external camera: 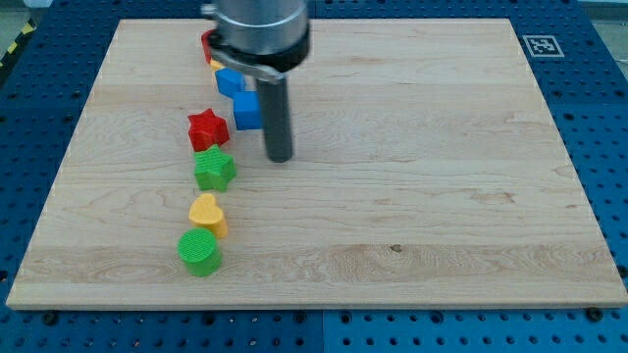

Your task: Push the blue blocks slightly to the left to form a vertical line

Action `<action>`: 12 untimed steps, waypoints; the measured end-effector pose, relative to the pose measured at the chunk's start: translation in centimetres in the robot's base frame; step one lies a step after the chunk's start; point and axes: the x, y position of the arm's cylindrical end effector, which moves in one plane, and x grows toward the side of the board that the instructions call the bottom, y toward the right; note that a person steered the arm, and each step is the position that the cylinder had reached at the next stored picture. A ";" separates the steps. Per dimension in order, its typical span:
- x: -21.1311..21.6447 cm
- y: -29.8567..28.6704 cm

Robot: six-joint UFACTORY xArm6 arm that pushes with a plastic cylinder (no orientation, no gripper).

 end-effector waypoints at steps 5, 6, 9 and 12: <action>-25.9 2.0; -25.8 0.4; -24.0 0.1; -9.1 3.5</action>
